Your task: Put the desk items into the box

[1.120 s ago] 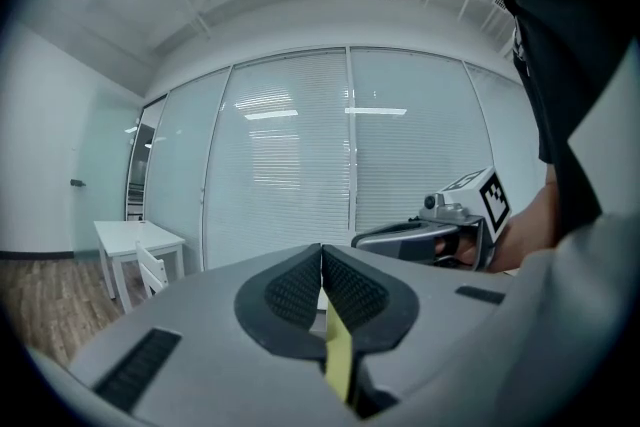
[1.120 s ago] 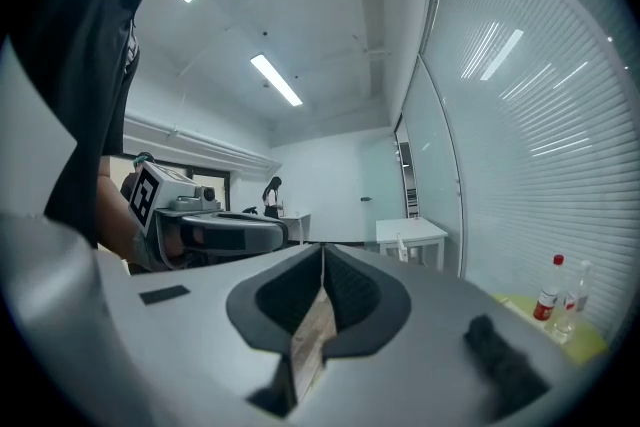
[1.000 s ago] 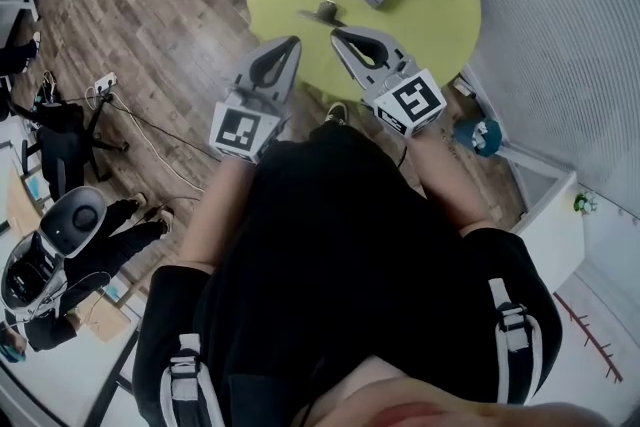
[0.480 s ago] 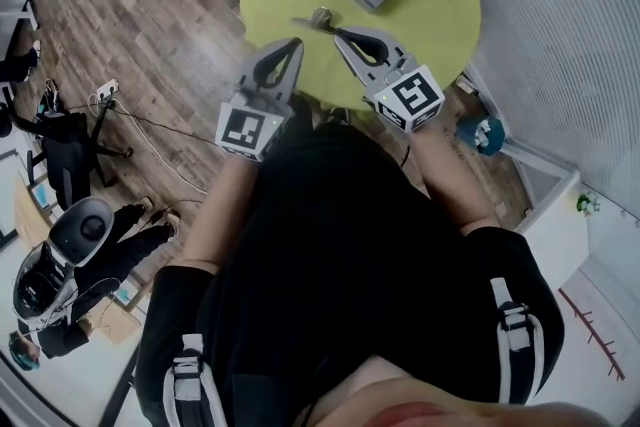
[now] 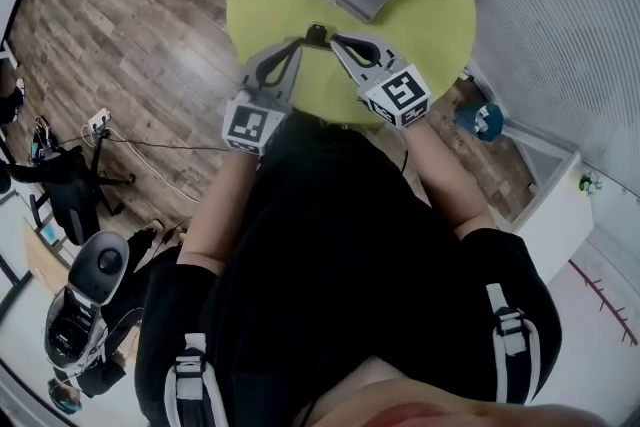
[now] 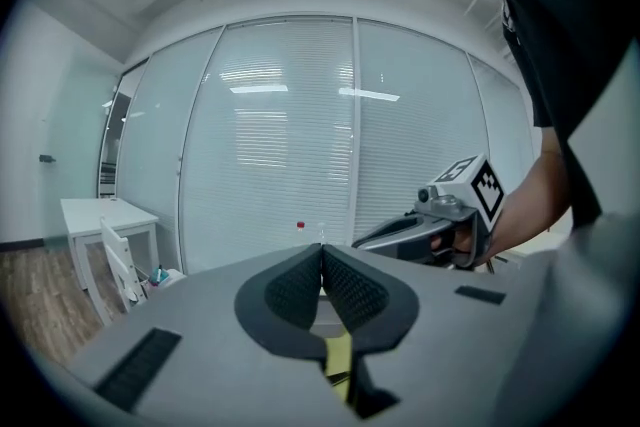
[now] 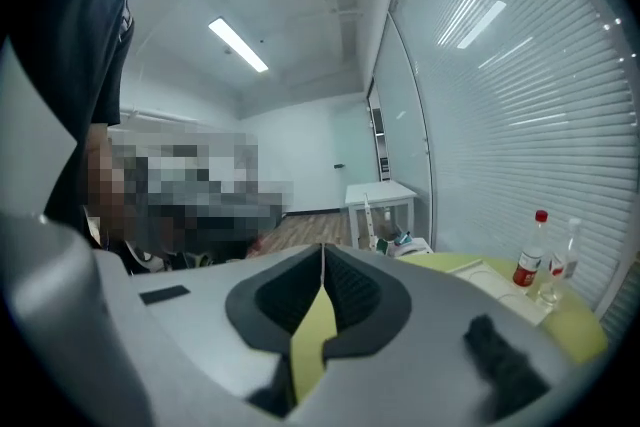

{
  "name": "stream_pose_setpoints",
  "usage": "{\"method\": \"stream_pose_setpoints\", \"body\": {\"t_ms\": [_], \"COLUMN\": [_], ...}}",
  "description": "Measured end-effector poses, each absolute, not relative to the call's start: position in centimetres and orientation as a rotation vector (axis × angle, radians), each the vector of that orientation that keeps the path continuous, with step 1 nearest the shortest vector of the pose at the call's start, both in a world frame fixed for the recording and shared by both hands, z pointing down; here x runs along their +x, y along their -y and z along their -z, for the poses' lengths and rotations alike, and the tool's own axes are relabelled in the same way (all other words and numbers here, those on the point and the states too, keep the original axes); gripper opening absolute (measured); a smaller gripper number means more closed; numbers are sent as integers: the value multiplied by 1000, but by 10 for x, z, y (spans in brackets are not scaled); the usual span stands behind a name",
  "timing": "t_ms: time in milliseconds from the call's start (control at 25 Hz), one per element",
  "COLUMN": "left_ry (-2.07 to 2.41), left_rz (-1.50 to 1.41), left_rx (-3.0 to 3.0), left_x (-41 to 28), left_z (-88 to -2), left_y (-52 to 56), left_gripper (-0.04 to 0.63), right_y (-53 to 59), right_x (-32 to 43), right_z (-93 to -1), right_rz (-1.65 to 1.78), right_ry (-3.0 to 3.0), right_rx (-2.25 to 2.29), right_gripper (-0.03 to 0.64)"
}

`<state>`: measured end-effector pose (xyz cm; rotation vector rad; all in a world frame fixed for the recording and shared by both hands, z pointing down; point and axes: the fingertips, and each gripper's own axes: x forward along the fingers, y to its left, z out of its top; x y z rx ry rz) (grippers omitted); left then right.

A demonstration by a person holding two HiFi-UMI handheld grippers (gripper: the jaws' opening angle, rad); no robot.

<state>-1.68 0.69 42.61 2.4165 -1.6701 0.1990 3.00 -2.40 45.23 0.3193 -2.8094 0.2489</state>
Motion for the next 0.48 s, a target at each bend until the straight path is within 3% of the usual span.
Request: {"method": "stream_pose_setpoints", "body": {"t_ms": [480], "left_ry": [1547], "left_rz": [-173], "left_rx": [2441], "left_x": [-49], "left_z": [-511], "left_y": [52], "left_gripper": [12], "right_y": [64], "right_x": [5], "right_z": [-586], "right_rz": [-325], "right_ry": [2574], "right_rx": [321], "right_gripper": [20]}}
